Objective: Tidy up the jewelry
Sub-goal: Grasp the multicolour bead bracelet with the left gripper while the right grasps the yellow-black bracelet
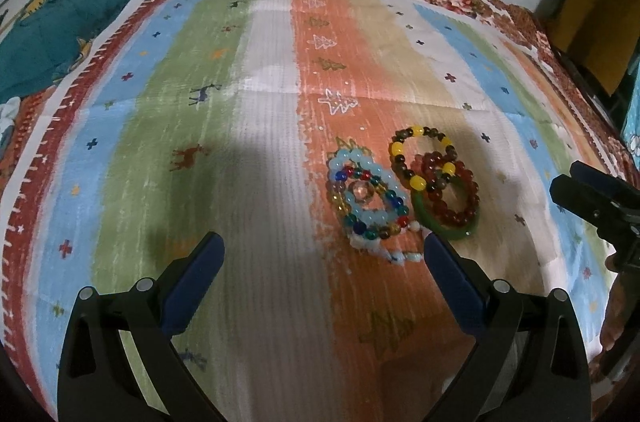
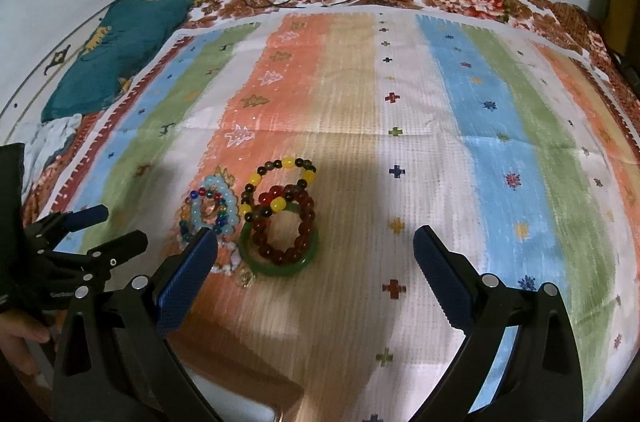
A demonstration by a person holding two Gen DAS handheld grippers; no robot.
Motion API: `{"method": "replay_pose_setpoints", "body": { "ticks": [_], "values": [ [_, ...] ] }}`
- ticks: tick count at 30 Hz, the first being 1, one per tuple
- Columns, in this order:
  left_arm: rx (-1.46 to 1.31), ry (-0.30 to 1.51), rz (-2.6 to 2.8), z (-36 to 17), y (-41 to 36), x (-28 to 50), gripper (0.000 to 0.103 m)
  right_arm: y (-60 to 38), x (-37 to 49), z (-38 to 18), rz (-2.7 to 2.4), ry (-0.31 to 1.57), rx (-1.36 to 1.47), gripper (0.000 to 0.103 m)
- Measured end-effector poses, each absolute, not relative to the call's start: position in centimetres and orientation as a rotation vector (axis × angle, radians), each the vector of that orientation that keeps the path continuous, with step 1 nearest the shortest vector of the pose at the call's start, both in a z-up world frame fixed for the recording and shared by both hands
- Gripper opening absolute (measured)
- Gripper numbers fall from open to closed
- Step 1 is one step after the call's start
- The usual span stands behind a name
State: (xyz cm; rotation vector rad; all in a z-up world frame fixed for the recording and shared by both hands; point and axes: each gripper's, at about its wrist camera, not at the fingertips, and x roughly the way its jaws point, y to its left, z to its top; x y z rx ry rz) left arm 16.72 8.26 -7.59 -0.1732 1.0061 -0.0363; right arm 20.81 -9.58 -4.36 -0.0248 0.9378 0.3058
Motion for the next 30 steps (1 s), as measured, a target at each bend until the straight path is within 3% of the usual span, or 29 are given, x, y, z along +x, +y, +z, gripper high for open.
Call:
{"method": "replay_pose_setpoints", "body": {
  "ticks": [13,25,27,30],
  "values": [
    [-0.204,1.056,-0.105,-9.4,8.5,20.0,0.085,-8.6,24.5,-6.9,0.301,1.007,0.024,0.099],
    [-0.248,1.100,-0.143,-10.9,9.1,21.7,0.055,-7.8,27.6,-8.8,0.307,1.061,0.046,0.099],
    [-0.254,1.108,-0.149,-11.2,9.2,22.0,0.049,-7.8,28.1,-9.2,0.314,1.077,0.055,0.088],
    [-0.268,1.114,-0.162,-11.4,9.4,22.3,0.043,-7.7,28.8,-10.0,0.320,1.109,0.061,0.084]
  ]
}}
